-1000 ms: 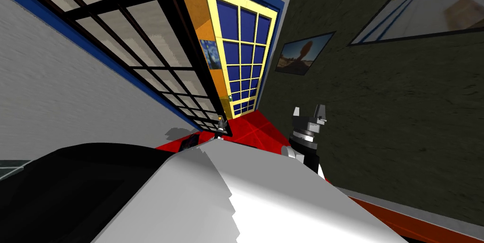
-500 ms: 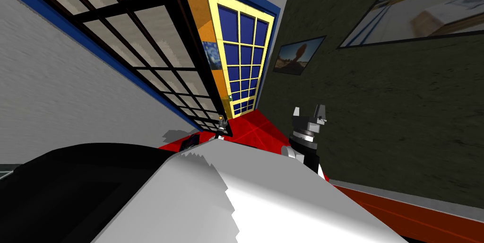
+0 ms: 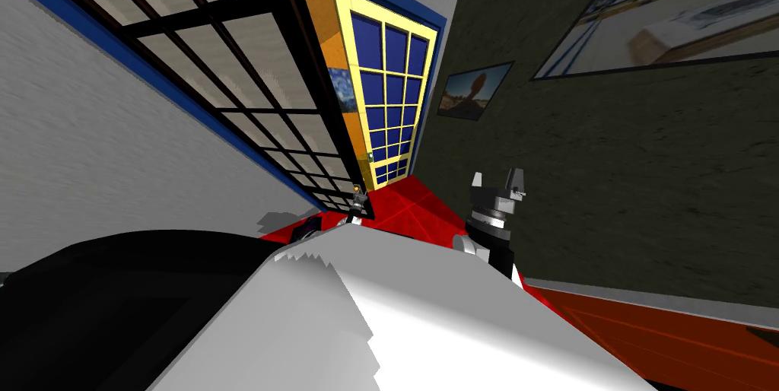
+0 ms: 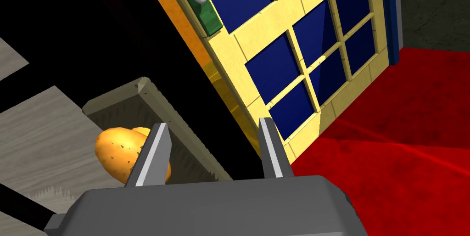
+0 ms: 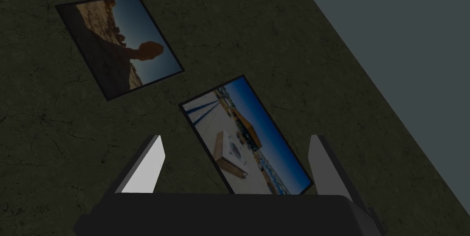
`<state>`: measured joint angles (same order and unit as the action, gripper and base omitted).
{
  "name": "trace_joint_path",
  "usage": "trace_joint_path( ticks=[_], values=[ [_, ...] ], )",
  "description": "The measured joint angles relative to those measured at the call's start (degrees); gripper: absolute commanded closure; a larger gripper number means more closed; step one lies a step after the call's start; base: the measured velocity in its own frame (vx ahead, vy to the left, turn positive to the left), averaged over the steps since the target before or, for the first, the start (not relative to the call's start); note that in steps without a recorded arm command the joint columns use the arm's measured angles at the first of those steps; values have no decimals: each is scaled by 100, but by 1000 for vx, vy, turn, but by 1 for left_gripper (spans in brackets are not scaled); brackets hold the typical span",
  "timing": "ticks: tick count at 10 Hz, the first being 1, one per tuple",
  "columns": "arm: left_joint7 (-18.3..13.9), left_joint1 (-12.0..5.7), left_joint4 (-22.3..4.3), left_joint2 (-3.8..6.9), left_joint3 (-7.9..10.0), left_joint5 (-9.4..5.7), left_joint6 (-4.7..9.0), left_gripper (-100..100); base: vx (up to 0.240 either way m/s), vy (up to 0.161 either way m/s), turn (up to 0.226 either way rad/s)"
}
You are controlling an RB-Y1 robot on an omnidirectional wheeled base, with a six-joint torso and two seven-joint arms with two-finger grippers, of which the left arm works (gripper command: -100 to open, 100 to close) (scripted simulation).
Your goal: Pull the door open
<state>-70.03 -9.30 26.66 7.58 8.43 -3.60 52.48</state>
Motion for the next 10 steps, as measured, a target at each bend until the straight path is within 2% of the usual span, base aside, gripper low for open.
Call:
trace_joint_path(
  ticks=[1,2,4,5,6,7,9,10],
  values=[
    [-99,102,193,-17,-22,-3,-69,-100,-54,22,-43],
    [-234,7,53,1,-32,-32,-31,-100,-84,49,-83],
    [-491,-19,109,-29,-61,-79,-83,-100,-63,27,-43],
    [-602,128,427,-71,-89,-91,-231,-100,-55,17,-13],
    [-713,-6,206,-26,-96,-109,-175,-100,-71,24,-48],
    [-836,-69,115,-18,-98,-138,-128,-100,-85,51,-78],
    [-1133,-19,314,-56,-144,-187,-240,-100,-83,27,-48],
    [-1248,-126,122,-32,-151,-204,-167,-100,-54,16,-30]
  ],
)
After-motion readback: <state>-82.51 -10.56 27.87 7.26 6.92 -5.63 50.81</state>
